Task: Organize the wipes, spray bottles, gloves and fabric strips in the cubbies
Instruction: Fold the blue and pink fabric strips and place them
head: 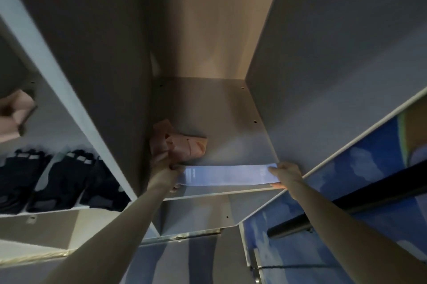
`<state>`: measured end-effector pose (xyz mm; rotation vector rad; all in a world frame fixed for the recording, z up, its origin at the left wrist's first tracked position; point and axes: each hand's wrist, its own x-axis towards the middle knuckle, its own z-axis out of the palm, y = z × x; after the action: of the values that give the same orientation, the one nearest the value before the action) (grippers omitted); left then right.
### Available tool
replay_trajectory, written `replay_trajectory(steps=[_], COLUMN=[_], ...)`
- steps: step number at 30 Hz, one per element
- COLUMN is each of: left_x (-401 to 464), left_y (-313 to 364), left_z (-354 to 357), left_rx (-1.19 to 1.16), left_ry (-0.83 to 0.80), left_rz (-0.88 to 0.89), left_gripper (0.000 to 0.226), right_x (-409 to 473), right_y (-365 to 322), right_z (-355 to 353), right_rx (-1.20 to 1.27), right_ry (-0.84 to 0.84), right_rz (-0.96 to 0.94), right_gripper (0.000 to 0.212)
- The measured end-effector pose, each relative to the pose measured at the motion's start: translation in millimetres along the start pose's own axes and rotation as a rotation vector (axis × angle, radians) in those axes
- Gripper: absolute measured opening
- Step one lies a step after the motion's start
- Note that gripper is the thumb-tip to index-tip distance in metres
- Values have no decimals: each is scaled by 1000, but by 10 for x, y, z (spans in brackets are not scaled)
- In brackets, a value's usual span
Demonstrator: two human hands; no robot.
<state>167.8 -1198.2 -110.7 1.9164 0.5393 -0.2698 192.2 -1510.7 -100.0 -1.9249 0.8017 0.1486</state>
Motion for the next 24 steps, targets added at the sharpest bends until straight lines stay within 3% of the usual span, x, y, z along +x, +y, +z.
replay_trajectory(steps=[2,6,21,24], left_x=[92,174,41,-56], left_y=[-32,-116,-156,-107], left_z=[9,17,49,58], left_rx=[119,356,613,754], left_ry=[32,11,99,183], left_rz=[65,129,196,275], left_gripper=[14,23,30,42], right_x=[87,150,118,54], right_y=[37,141,274,293], right_z=[35,30,11,22], right_rx=[-115,-221,-612,-787], right_ry=[10,25,80,147], right_rz=[-13,-60,-462,-694], right_gripper=[18,20,23,35])
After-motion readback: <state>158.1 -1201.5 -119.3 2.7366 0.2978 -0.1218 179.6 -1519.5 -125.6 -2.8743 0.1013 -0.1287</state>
